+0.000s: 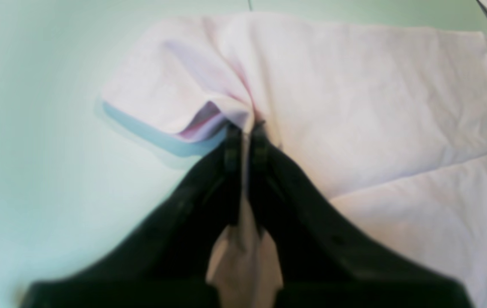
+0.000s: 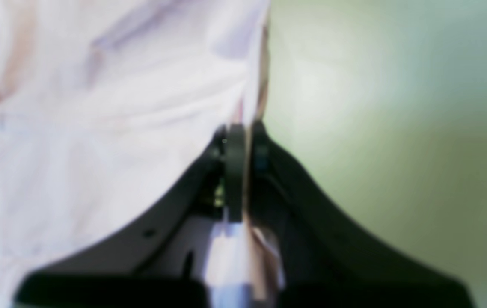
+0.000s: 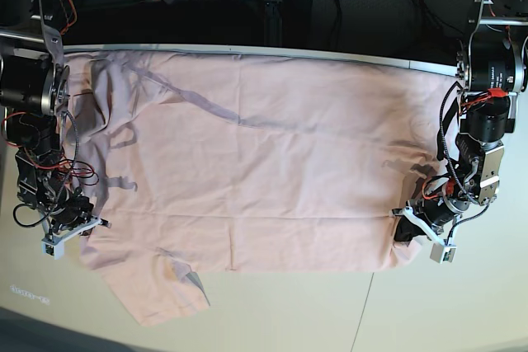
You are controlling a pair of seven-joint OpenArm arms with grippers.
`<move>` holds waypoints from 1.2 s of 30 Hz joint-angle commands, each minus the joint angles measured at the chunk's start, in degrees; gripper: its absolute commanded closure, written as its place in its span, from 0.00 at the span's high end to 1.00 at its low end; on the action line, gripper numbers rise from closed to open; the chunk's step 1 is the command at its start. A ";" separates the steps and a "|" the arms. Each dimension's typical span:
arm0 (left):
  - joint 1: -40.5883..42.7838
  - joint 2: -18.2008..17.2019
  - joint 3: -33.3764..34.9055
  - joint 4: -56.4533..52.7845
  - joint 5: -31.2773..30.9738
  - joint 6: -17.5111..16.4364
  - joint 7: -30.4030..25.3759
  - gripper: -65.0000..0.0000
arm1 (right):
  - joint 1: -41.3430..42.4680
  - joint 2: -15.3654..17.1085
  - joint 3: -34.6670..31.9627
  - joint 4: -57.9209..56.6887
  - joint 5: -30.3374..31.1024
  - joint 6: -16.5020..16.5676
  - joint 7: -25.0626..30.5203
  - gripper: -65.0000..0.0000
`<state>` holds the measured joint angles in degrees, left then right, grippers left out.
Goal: Fold the T-shirt properly
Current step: 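Hold both hem corners closed in the grippers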
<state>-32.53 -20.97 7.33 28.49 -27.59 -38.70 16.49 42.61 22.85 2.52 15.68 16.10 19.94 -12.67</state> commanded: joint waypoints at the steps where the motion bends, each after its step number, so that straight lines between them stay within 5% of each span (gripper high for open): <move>1: -1.44 -0.63 -0.07 0.48 -0.50 -1.30 -0.42 0.00 | 0.66 0.20 -0.20 -0.04 0.74 4.48 -2.56 0.00; 6: -1.44 -0.63 -0.07 0.48 -0.48 -1.30 -0.42 0.00 | 0.66 0.15 -0.20 -0.04 4.37 4.48 -2.54 0.00; 36: -1.75 -0.68 -0.07 0.48 -4.42 -1.30 -0.59 0.00 | 0.68 0.31 -0.20 1.79 1.90 4.48 -2.51 0.00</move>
<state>-32.29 -20.95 7.33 28.36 -31.00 -38.81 16.73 42.37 22.83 2.50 16.99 18.39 19.99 -13.34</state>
